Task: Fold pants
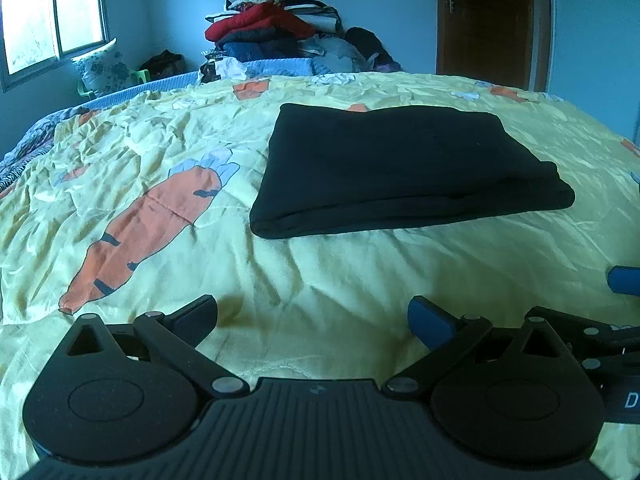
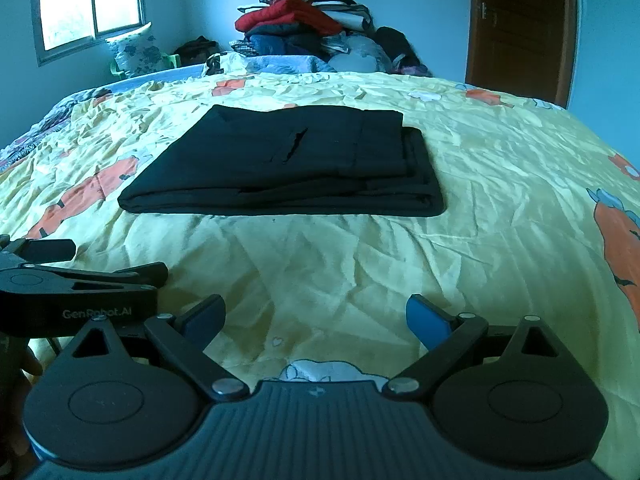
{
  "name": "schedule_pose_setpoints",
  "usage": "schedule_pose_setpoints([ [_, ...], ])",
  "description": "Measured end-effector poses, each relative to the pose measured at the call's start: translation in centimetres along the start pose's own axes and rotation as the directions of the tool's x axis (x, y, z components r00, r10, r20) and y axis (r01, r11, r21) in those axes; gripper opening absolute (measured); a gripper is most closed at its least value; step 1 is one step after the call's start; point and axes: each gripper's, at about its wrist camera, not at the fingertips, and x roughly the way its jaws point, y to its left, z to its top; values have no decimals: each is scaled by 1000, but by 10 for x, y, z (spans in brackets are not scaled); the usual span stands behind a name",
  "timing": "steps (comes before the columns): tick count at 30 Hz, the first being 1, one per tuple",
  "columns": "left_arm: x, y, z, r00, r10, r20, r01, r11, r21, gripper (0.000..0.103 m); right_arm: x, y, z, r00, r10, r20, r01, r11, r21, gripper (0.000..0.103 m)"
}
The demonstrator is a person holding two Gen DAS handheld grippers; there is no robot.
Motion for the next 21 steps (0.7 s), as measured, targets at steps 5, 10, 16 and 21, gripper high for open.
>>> schedule_pose_setpoints([
  [5, 0, 1, 0, 1000, -7, -2, 7, 1000, -6, 103, 0, 1, 0, 1000, 2, 1, -2, 1000, -5, 98],
  [10, -1, 0, -1, 1000, -13, 10, 12, 1000, 13, 103, -2, 1, 0, 1000, 11, 8, -11, 1000, -15, 98],
  [16, -5, -3, -3, 999, -24, 31, 22, 999, 38, 102, -6, 1, -1, 999, 29, 26, -28, 999, -34, 98],
  [21, -7, -3, -3, 999, -36, 41, 34, 998, 49, 102, -8, 0, -1, 999, 25, 37, -23, 999, -47, 98],
])
